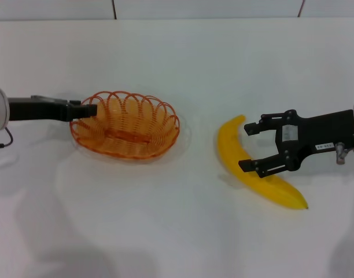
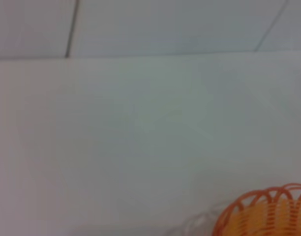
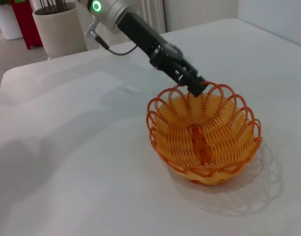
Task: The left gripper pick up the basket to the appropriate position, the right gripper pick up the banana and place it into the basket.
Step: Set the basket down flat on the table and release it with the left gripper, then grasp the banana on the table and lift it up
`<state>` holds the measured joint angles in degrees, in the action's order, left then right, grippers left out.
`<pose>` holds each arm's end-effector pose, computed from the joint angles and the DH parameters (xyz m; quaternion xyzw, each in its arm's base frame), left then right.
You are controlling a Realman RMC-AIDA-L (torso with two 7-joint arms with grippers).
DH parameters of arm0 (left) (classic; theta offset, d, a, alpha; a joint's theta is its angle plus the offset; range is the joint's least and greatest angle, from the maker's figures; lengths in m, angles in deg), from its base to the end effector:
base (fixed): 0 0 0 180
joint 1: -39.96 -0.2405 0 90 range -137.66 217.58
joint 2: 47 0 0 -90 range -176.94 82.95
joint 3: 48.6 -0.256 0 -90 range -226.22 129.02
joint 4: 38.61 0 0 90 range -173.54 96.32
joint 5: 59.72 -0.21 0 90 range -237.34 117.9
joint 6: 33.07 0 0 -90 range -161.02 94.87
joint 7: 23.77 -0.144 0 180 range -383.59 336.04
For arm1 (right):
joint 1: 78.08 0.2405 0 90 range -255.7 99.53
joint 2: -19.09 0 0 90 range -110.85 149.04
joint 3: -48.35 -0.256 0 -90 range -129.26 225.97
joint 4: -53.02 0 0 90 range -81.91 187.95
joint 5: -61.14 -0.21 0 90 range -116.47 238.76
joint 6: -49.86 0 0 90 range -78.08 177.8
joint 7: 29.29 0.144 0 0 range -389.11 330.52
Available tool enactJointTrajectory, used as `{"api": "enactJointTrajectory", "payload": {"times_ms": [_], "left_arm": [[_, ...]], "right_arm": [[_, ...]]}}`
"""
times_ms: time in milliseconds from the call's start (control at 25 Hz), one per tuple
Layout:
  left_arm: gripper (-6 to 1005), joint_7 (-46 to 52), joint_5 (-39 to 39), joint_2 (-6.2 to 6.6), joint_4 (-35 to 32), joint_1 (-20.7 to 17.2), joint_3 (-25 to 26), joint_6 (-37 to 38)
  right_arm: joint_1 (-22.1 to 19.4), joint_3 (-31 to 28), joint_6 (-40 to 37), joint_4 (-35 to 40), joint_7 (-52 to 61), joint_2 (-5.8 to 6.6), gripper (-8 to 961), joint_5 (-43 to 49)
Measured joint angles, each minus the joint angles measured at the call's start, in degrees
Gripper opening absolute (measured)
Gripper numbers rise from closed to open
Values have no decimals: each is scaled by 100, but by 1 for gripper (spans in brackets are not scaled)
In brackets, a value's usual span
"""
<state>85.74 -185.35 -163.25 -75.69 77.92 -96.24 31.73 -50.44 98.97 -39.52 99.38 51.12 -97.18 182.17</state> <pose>-0.2726 0.3998 0.0034 -0.8854 -0.3933 -0.0975 0.2278 0.2771 0.3224 0.0112 -0.9781 0.1534 0.1028 0.0965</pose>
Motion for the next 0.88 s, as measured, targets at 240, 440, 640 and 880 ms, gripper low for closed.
{"api": "enactJointTrajectory", "payload": {"times_ms": [240,440,640,880], "left_arm": [[493,-683,65,-1,-305,-67,-8,27],[561,-1290,226,-4,-647,-223,-9,269],[568,-2101,664,9,-913,-523,25,785],[568,-2721,1165,68,-1143,-959,50,1389]], "right_arm": [[-4,-36,0,-5,-9,0,892,-1],[-7,-48,8,-5,-31,0,892,-30],[-14,-57,103,-5,-32,-10,892,-49],[1,-61,269,-48,-34,-26,893,-53]]}}
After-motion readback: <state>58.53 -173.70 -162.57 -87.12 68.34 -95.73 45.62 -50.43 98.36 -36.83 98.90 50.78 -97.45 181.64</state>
